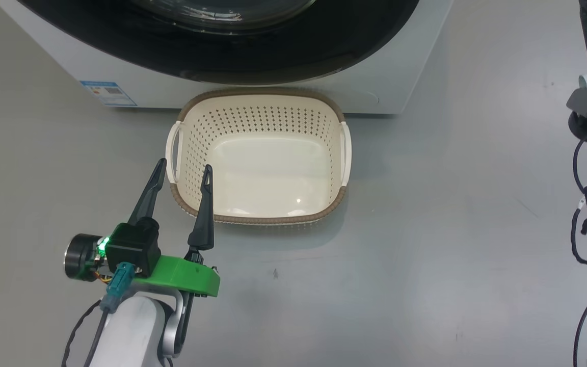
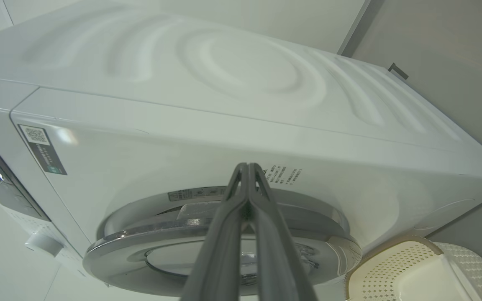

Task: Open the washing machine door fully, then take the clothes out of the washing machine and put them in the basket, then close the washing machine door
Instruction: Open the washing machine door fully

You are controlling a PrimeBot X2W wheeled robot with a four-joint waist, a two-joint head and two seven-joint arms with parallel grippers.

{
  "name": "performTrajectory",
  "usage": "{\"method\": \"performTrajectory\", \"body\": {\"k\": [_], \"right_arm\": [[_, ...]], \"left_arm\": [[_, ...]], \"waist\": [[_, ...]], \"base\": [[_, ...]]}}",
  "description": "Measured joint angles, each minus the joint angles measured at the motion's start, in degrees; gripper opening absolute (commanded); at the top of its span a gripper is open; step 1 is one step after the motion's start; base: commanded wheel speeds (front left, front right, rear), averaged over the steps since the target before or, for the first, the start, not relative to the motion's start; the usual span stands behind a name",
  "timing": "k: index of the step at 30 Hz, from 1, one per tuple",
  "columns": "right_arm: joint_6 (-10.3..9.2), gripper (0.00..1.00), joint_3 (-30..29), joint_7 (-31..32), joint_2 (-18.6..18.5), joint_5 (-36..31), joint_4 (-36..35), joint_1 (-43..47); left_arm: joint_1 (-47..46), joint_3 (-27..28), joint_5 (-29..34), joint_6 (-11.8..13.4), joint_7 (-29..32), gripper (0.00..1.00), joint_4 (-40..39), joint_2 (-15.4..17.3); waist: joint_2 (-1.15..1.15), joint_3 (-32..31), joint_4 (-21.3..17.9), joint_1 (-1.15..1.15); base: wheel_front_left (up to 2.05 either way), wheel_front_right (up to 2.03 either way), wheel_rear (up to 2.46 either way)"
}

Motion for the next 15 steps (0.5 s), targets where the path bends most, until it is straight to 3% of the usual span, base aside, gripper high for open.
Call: {"method": "performTrajectory", "body": {"k": [15], "right_arm": [[-2.16,0.0,4.3,10.1,-1.9,2.5,2.7,-11.0]], "left_arm": [[-2.4,-0.9,0.6,0.0,0.0,1.0,0.2,-0.6]], "waist": [[0.0,4.8,4.9,0.0]], "base": [[0.0,0.0,0.0]]}}
